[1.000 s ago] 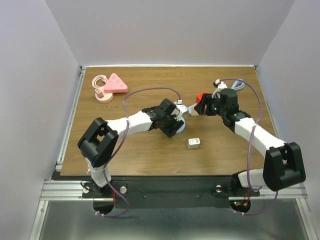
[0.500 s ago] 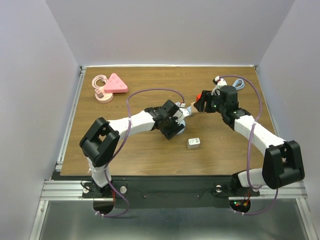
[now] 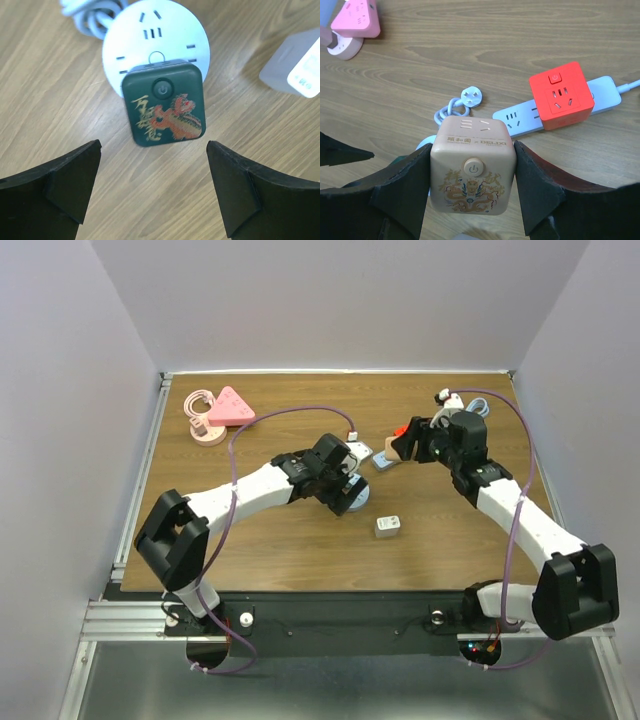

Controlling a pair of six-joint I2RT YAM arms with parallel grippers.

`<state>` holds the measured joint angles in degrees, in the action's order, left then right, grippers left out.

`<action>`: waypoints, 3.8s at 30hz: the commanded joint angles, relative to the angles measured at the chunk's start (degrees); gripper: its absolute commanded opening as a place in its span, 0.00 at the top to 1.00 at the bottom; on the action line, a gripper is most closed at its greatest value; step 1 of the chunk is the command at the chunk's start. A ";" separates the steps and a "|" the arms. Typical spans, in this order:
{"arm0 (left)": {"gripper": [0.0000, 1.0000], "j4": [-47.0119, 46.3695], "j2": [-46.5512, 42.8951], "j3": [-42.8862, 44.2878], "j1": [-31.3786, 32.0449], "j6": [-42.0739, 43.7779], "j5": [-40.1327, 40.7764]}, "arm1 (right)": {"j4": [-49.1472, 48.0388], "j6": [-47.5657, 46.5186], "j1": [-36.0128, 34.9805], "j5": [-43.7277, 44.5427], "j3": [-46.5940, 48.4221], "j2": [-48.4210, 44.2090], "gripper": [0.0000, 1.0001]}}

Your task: Insert the plug

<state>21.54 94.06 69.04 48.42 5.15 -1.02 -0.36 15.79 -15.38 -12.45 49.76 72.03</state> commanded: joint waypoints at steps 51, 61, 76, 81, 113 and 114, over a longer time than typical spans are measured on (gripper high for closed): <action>0.01 0.08 3.06 0.75 -5.44 -0.49 19.64 | -2.45 -3.40 0.00 -9.26 0.60 1.00 1.00; 0.01 2.01 4.11 0.75 -9.75 -3.04 21.49 | -1.49 -12.09 -2.11 -19.98 6.31 8.03 1.00; 0.01 -11.68 2.10 1.19 -13.44 -8.75 10.78 | 8.09 -27.12 -5.80 -23.15 17.21 18.40 1.00; 0.01 -15.82 0.77 -2.50 -13.44 -8.93 3.83 | 12.48 -31.00 -6.60 -22.71 24.24 22.72 1.00; 0.83 -15.83 10.17 1.28 -13.62 -5.86 -0.55 | 19.52 -34.69 -9.93 -15.42 26.97 24.04 0.99; 0.88 -15.31 10.61 1.80 -13.53 -3.68 -1.78 | 19.78 -34.60 -10.11 -15.07 26.80 23.86 1.00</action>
<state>2.92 102.65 68.77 34.39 -4.86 1.21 20.03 -19.25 -24.03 -28.03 76.62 99.61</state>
